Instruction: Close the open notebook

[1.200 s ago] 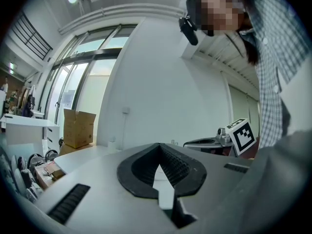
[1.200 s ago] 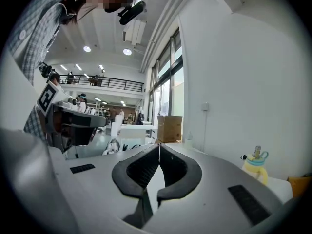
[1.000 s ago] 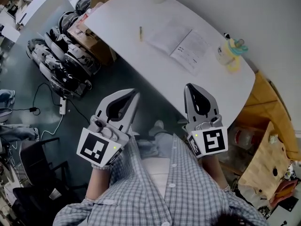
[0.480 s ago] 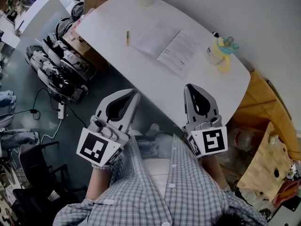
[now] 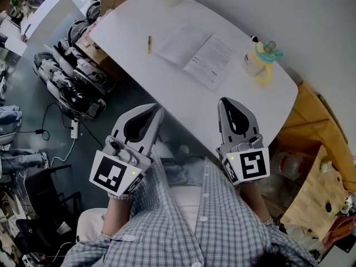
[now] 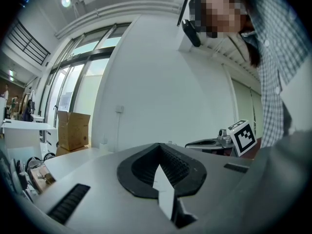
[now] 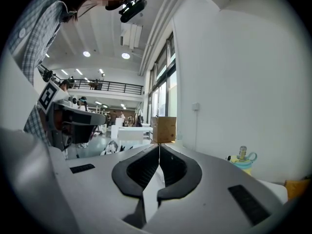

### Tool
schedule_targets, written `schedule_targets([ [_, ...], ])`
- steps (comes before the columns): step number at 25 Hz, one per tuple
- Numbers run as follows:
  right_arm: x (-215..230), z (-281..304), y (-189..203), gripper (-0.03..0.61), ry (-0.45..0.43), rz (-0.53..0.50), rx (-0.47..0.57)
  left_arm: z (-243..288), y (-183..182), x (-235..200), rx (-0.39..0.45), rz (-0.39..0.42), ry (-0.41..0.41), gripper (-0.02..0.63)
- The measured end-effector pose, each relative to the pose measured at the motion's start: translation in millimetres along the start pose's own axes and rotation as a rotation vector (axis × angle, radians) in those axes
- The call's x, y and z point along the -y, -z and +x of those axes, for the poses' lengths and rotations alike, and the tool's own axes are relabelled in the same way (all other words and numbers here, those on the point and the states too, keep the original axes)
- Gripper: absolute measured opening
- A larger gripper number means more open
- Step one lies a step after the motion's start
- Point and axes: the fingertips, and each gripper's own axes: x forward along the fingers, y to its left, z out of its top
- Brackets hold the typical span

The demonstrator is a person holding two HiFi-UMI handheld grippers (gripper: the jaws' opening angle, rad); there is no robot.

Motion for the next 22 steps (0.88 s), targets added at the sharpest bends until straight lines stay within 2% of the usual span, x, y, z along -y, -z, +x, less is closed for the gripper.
schedule_targets([
  [13,22.1,11.7,1.7,0.020,0.074,-0.001,0.007,31.0,-10.0,-12.3,0.040,0.018,0.075,0.008],
  [22,22.4,48.0,16.4,0.020,0.116,0.016,-0.049,60.7,1.4,-55.4,0.002,0.007,0.135,0.008],
])
